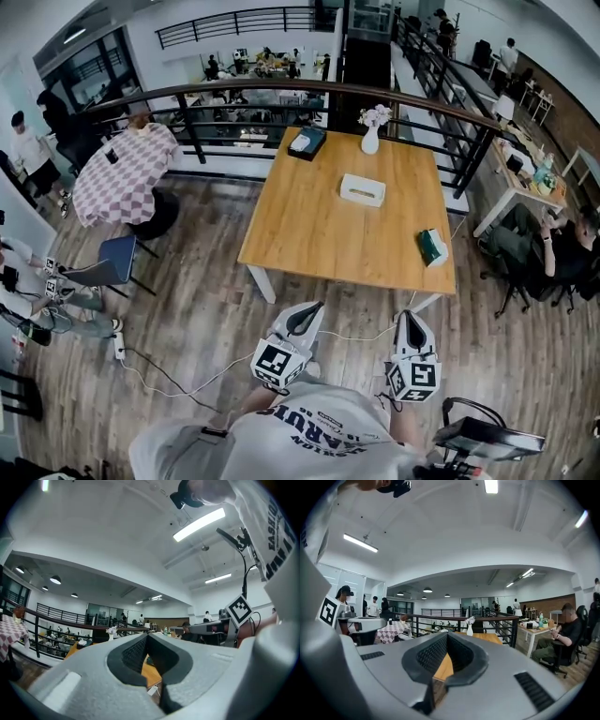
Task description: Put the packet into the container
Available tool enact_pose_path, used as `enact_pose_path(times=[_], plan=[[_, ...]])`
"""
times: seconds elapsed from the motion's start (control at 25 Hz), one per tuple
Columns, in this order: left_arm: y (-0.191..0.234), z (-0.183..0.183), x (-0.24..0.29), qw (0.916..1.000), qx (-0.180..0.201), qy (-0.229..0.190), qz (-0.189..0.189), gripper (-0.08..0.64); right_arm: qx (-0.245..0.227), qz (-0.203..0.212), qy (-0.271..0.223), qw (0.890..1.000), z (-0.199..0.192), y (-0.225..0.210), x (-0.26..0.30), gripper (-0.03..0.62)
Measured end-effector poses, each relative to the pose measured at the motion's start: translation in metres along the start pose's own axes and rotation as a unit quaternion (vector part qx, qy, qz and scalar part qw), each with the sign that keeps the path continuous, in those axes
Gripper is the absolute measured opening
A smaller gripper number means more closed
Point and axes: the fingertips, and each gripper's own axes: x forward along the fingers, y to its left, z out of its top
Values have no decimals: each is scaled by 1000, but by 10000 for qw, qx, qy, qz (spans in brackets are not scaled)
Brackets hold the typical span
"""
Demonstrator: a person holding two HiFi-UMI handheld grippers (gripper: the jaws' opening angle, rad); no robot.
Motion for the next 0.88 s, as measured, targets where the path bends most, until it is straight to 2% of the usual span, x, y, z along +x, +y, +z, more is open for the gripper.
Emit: enact_pose_path(times=[0.28,0.48,0.76,0.88], plan=[[38,-7,11,9998,-45,-4,-167,2,202,-118,53,9997,-5,20,30,8],[44,-12,16,9996,-37,19,-295,2,38,-218,171,9996,-8,18,40,8],[59,-25,25,9996,-173,116,-164,2,109,-96,193,9997,-12,16,69,8],[65,-27,36,9997,-149,136,-114,2,-4,-21,156,9999,-9,11,86,8]])
